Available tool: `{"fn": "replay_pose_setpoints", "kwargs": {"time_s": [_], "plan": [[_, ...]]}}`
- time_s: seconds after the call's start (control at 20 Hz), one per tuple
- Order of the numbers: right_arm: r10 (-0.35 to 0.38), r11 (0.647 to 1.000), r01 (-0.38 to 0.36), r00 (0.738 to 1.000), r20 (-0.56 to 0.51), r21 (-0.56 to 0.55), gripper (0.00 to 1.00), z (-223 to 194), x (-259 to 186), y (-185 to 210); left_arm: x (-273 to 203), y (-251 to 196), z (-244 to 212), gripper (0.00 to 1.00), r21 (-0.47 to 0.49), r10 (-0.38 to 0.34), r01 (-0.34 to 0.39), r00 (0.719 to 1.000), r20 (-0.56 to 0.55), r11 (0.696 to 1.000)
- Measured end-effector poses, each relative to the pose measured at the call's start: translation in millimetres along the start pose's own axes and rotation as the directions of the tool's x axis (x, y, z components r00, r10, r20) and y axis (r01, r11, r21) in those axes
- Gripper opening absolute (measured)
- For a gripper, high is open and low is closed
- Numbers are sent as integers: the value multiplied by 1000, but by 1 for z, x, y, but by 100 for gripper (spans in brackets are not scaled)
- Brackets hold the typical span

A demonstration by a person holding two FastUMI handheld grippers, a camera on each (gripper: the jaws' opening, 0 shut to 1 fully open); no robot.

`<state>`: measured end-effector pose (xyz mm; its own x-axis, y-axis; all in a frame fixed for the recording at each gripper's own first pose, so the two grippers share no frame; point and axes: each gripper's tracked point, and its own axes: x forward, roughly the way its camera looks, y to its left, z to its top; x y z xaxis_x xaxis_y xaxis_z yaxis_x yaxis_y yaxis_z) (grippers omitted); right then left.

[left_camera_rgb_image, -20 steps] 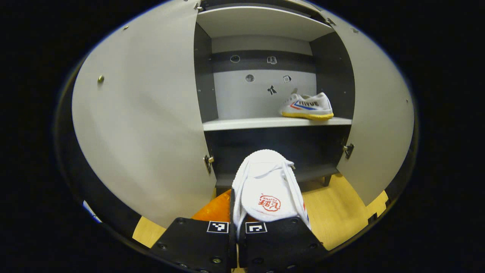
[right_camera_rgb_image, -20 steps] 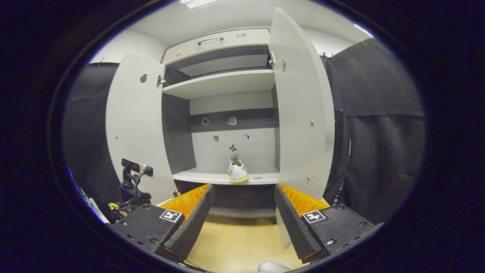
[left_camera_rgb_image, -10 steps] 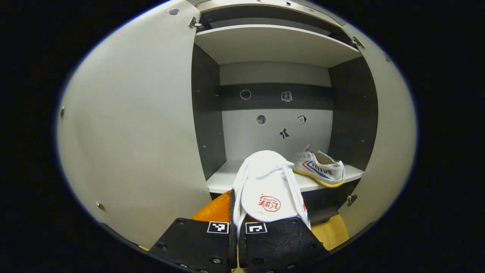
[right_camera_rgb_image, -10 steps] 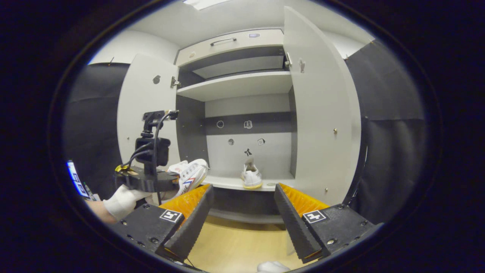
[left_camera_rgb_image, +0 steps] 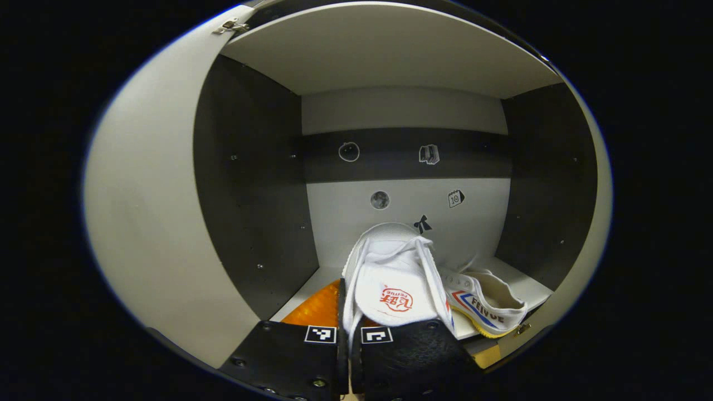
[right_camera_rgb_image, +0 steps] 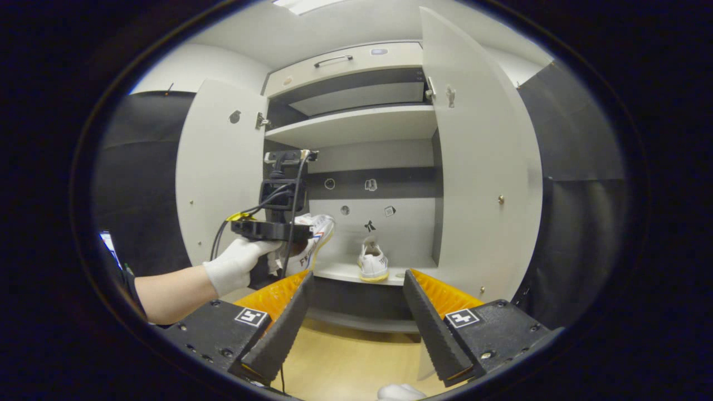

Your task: Grab one shoe with the right hand and put it into the shoe cabinet, grab the other shoe with the left hand and put it into the shoe cabinet; then close the right door with the right hand and the left door with the left hand.

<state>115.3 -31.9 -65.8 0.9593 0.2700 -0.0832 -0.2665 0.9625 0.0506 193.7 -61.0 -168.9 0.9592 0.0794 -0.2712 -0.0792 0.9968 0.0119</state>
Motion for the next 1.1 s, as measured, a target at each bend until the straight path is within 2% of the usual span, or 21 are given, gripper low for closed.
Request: {"fn": "replay_pose_setpoints", "kwargs": {"time_s": [0.25,0.3,0.5,0.6,0.65,0.7,0.75,0.8,0.85,1.0,1.1], "plan": [[-9,1000,9,1000,-8,-12,100,-2,-2,-2,13,-4,-15,13,40,20,-16,995,-98,999],[-12,1000,12,1000,-13,-14,100,-3,-2,-2,14,-4,-20,2,44,19,-14,992,-123,999],[-23,1000,23,999,-24,-13,100,-5,-2,-5,26,-8,-35,2,62,14,-3,982,-187,998],[-32,1000,32,999,-33,-2,100,-7,-2,-8,28,-14,-37,4,61,-12,25,981,-196,998],[-32,999,32,999,-36,5,100,-8,-1,-8,29,-16,-39,0,61,-22,35,979,-204,998],[-31,999,32,999,-37,8,100,-8,-1,-8,27,-18,-44,15,55,-33,47,974,-224,997],[-35,999,35,999,-37,10,100,-9,0,-8,25,-15,-43,15,65,-24,39,975,-222,997],[-33,999,33,999,-38,10,100,-9,1,-8,24,-12,-39,29,83,-18,35,980,-200,996],[-34,999,35,999,-36,11,100,-8,1,-7,25,-10,-30,23,101,-20,37,986,-164,994],[-33,999,34,999,-34,12,100,-8,1,-5,18,6,-16,98,128,17,-3,994,-106,992],[-32,999,33,999,-32,17,100,-7,1,-4,11,6,-18,95,121,8,6,994,-108,993]]}}
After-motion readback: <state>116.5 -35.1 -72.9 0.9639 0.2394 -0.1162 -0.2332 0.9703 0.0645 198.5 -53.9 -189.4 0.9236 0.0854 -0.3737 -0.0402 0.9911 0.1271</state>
